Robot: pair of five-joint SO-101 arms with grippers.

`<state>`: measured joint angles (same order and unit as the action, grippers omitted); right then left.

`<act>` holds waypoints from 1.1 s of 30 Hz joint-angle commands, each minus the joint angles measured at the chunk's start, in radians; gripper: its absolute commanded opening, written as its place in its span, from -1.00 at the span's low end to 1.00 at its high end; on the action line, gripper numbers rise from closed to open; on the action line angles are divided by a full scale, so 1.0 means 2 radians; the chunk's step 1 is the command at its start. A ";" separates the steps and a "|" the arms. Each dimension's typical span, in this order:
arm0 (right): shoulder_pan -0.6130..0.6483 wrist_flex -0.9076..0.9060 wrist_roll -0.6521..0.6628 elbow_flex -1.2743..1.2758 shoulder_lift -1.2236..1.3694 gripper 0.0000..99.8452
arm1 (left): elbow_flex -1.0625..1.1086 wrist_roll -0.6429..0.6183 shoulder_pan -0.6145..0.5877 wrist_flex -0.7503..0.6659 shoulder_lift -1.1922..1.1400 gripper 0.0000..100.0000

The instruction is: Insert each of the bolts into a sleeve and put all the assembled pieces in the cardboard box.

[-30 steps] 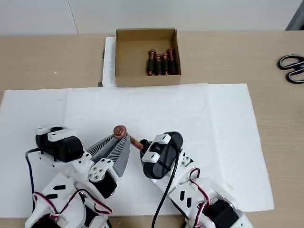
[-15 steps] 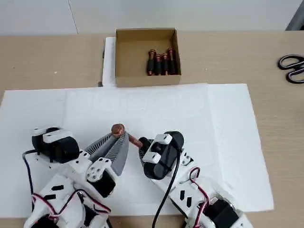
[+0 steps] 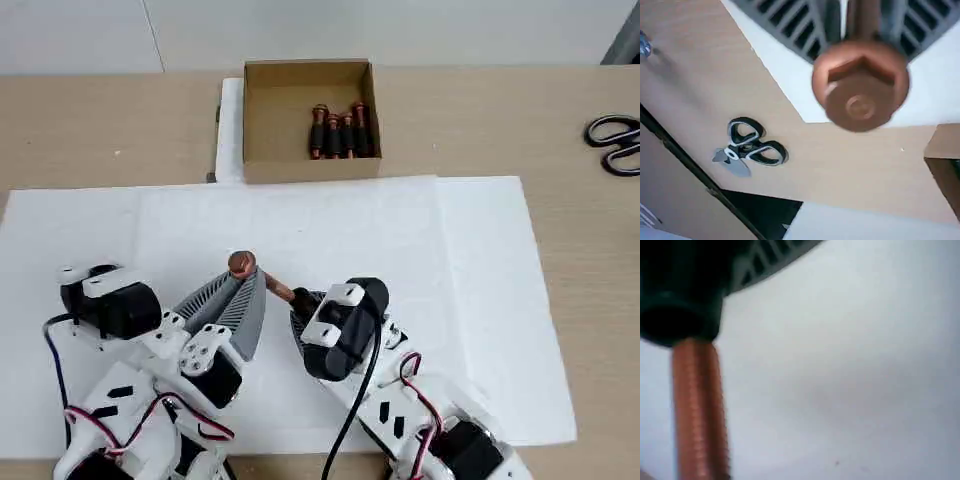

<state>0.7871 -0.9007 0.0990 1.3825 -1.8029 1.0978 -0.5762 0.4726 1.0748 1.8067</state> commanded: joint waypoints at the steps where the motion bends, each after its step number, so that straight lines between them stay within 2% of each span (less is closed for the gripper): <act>1: -0.001 0.016 0.005 -0.003 -0.003 -0.99 | -0.002 -0.016 0.020 -0.012 0.001 -0.99; 7: 0.026 0.016 0.005 -0.003 -0.003 -0.99 | 0.008 -0.019 0.025 -0.012 0.000 -0.99; 12: 0.026 0.016 0.005 -0.003 -0.003 -0.99 | 0.008 -0.017 0.024 -0.012 0.000 -0.99; 16: 0.026 0.016 0.005 -0.005 -0.003 -0.99 | 0.007 0.012 0.024 0.002 0.001 -0.99; 29: 0.026 0.016 0.005 -0.005 -0.003 -0.99 | 0.008 0.023 0.024 0.004 0.001 -0.99; 33: 0.026 0.016 0.005 -0.006 -0.003 -0.99 | 0.006 0.040 0.007 0.002 0.001 -0.99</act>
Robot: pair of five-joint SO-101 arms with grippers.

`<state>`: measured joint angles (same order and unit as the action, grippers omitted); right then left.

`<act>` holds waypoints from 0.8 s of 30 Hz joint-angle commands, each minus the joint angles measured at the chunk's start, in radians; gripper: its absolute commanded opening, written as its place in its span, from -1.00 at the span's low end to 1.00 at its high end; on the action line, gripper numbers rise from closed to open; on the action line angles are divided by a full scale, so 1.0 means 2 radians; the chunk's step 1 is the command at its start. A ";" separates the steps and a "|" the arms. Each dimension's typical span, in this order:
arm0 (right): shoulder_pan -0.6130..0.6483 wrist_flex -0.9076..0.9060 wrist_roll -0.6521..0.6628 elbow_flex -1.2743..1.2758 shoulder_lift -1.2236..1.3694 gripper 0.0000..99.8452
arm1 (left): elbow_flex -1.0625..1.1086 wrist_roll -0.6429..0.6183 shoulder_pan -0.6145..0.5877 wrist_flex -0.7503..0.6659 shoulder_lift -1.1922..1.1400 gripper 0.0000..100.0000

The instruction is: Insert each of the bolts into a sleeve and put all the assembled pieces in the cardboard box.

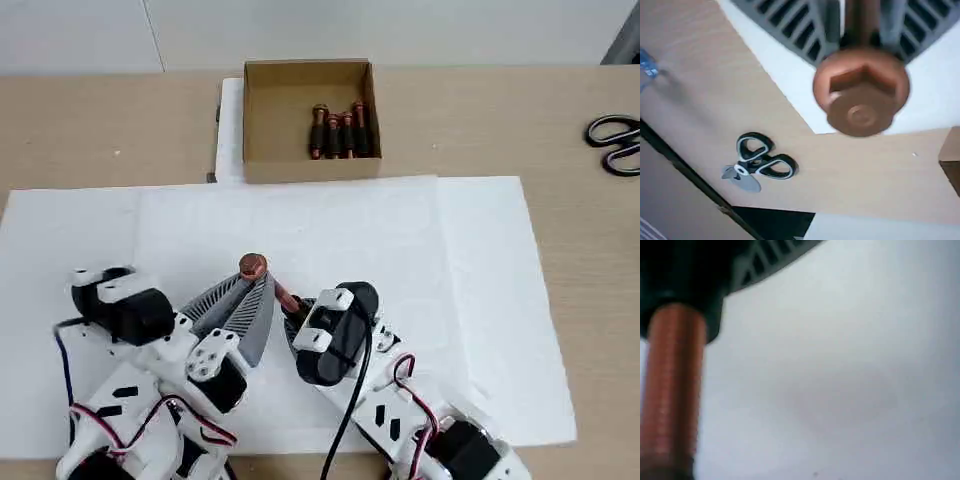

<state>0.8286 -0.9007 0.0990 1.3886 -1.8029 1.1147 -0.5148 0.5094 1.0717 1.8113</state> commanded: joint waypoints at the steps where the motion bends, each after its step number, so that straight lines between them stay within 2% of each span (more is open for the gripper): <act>1: 0.005 0.016 0.005 -0.009 -0.003 -0.99 | -0.003 0.009 -0.018 0.003 -0.002 -0.99; 10: 0.007 0.016 0.005 -0.009 -0.003 -0.99 | 0.000 -0.014 -0.023 0.006 -0.002 -0.99; 16: 0.007 0.018 0.006 -0.009 -0.003 -0.99 | 0.018 -0.019 0.025 0.021 -0.002 -0.99; 24: 0.008 0.020 0.046 -0.010 -0.003 -0.99 | 0.021 -0.016 0.061 0.061 -0.002 -0.99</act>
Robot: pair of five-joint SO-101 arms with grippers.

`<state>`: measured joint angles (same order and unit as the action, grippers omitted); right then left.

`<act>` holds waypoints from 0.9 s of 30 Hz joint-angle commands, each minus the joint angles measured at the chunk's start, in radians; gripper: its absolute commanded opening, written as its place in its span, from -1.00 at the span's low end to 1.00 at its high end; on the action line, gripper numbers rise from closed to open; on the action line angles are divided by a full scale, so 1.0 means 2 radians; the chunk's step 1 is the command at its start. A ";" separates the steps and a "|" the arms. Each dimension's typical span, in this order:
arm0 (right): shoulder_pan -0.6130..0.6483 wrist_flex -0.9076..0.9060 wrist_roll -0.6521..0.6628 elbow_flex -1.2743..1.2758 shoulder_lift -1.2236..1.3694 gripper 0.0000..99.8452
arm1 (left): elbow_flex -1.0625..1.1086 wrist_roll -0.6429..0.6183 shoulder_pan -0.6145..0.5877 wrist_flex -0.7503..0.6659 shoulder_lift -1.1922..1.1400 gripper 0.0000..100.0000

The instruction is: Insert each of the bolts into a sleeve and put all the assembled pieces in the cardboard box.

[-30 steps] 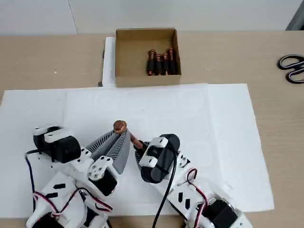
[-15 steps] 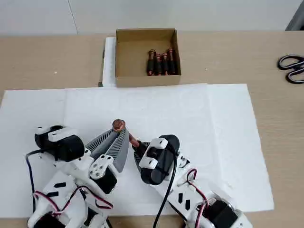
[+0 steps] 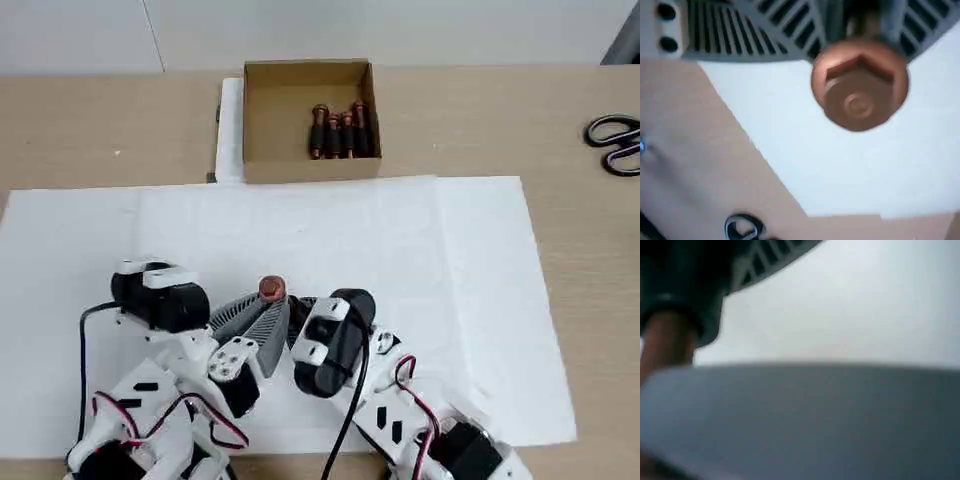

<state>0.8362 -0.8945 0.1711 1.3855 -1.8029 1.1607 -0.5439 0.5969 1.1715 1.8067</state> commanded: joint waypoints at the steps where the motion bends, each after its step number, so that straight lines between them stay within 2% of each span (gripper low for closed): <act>1: 0.004 0.017 0.010 -0.009 -0.003 -0.99 | -0.002 -0.002 0.024 0.020 0.000 -0.99; 8: 0.004 0.017 0.011 -0.024 -0.003 -0.99 | 0.000 0.031 0.041 0.064 0.000 -0.99; 17: 0.004 0.017 0.012 -0.025 -0.003 -0.99 | 0.013 0.091 0.039 0.063 0.000 -0.99; 24: 0.004 0.017 0.012 -0.025 -0.003 -0.99 | 0.013 0.094 0.038 0.063 0.001 -0.98; 27: 0.002 0.017 0.012 -0.025 -0.003 -0.99 | 0.010 0.094 0.038 0.064 0.001 -0.87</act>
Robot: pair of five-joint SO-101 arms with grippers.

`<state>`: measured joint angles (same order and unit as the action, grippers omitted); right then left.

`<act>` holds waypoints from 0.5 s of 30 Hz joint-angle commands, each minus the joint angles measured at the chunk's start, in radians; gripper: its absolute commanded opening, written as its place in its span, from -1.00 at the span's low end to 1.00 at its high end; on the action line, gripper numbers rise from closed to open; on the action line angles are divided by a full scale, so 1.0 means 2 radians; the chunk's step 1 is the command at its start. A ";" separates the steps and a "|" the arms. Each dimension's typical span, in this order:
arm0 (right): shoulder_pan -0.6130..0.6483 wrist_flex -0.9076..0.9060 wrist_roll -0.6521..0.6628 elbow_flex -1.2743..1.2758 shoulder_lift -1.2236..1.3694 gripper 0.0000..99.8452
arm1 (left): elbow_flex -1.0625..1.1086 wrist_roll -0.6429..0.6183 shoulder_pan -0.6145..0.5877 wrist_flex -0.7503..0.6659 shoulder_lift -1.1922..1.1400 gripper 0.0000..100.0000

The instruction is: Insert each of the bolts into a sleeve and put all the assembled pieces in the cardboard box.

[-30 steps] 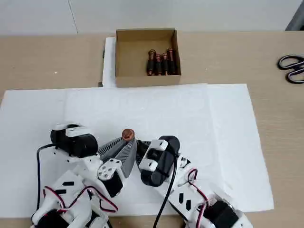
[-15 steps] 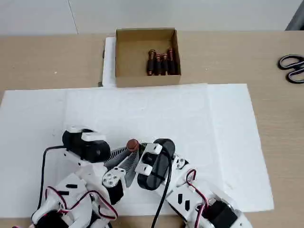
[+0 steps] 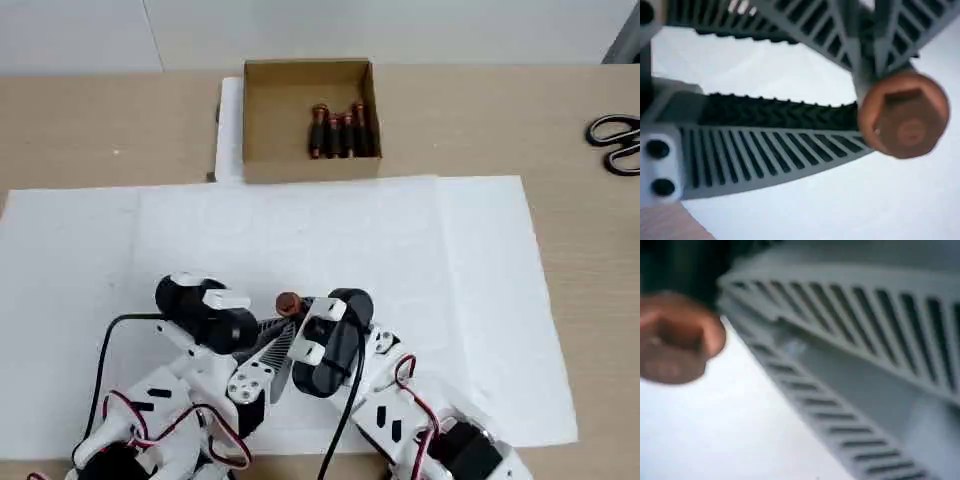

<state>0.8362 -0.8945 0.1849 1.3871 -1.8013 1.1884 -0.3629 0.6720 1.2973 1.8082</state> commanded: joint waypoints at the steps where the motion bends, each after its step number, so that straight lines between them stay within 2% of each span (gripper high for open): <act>1: 0.002 0.016 0.005 -0.025 -0.004 -0.99 | -0.005 0.004 -0.002 0.002 0.000 -0.81; 4: 0.001 0.016 0.005 -0.025 -0.004 -0.99 | -0.005 0.008 -0.051 0.002 0.000 -0.70; 10: -0.026 0.017 0.005 -0.025 -0.004 -0.99 | -0.005 0.086 -0.166 0.000 0.000 -0.68; 15: -0.036 0.015 0.002 -0.025 -0.004 -0.99 | -0.021 0.081 -0.199 0.000 0.000 -0.67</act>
<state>0.7718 -0.8915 0.1864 1.3855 -1.8029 1.1868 -0.1834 0.3007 1.3034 1.8082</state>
